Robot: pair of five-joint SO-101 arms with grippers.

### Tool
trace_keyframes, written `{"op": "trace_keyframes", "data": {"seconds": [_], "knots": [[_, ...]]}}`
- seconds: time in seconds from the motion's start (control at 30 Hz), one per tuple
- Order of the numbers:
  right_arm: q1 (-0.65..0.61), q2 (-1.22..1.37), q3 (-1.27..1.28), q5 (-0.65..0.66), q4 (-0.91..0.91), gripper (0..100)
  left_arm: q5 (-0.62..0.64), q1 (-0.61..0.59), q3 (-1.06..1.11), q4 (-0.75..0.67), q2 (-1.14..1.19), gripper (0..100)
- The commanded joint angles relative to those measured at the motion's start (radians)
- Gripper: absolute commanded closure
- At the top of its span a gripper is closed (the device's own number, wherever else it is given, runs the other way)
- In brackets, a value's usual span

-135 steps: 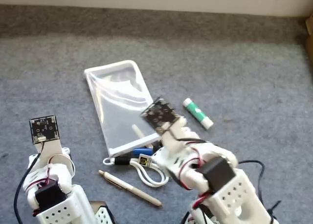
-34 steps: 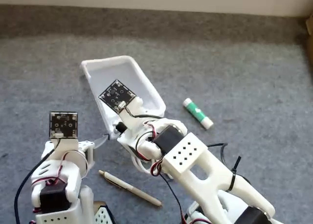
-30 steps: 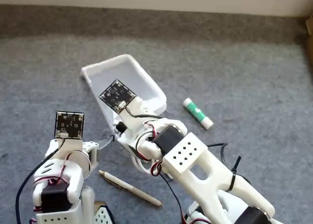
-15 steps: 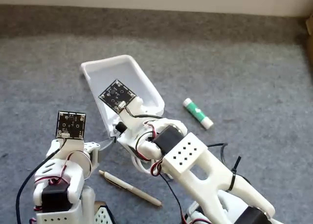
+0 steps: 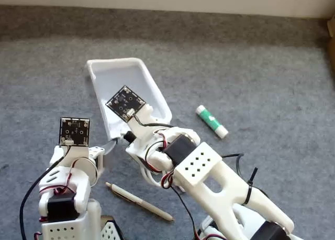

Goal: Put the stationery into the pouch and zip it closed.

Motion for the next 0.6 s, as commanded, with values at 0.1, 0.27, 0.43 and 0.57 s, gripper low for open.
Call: {"op": "trace_keyframes", "data": {"seconds": [0.1, 0.27, 0.43, 0.57], "knots": [[0.012, -0.062, -0.001, -0.009, 0.019, 99.3, 0.008, -0.019, -0.039, -0.025, -0.01, 76], [0.015, -0.062, -0.001, -0.009, 0.025, 99.3, 0.006, -0.019, -0.039, -0.025, -0.01, 84], [0.018, -0.062, -0.001, -0.009, 0.054, 99.3, 0.006, -0.019, -0.042, -0.025, -0.01, 92], [0.045, -0.062, -0.001, -0.009, 0.068, 99.3, 0.006, -0.024, -0.068, -0.02, -0.01, 96]]}}
